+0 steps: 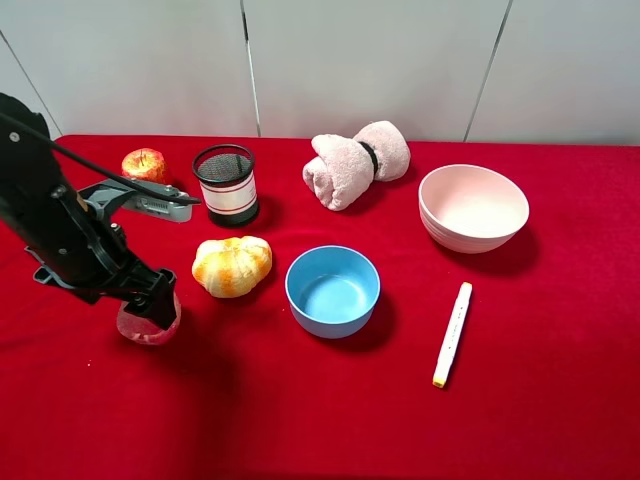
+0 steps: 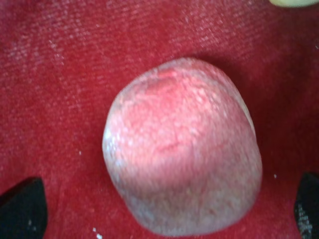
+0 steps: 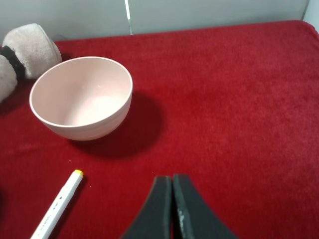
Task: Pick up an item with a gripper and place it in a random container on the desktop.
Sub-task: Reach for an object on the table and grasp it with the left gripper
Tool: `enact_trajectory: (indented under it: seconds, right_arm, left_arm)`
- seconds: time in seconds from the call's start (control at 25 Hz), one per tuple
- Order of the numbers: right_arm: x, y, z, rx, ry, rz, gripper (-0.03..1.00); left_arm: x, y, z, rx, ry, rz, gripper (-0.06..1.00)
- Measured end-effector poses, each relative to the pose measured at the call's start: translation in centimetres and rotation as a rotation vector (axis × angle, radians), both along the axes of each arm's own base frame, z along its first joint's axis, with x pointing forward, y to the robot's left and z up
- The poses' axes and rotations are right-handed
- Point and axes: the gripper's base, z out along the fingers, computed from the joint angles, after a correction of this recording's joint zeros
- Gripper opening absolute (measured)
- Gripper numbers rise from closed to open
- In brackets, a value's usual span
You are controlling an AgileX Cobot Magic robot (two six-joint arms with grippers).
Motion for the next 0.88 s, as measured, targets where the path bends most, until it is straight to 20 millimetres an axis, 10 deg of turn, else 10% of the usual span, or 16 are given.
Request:
enact_trajectory:
  seconds: [0.88]
  right_arm:
    - [0.0,0.0,0.0,0.000,0.000,0.000,-0.03]
  left_arm:
    - [0.6,-1.7,-4.1,0.026,0.025,-0.077,0.89]
